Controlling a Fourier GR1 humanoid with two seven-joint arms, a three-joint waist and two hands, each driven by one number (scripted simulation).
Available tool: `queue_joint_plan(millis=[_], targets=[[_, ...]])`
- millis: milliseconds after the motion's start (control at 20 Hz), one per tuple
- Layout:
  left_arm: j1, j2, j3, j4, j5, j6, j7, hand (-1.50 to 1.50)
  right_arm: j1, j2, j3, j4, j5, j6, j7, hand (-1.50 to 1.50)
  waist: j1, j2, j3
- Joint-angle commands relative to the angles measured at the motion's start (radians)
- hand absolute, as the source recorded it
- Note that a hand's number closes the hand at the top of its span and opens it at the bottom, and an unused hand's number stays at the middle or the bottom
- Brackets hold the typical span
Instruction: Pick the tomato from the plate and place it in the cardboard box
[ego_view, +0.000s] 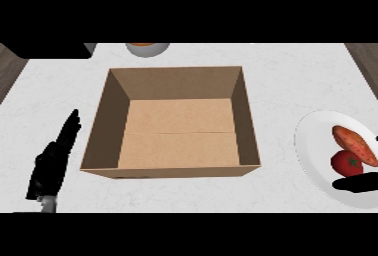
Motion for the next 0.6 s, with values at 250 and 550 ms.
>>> queue_joint_plan(millis=[250,550], targets=[[-0.047,-0.03,0.061,0.017,-0.052,-0.047,0.049,0.0,0.072,0.039,-0.108,-0.018,0.034,0.076,-0.081,-1.5,-0.005,-0.001,0.0],[0.039,-0.068,0.075,-0.026,-0.075,-0.072,-0.022,0.0,-0.052,0.141,-0.063,0.018,0.133,0.064,-0.013,-1.5,0.001,0.0,0.0]])
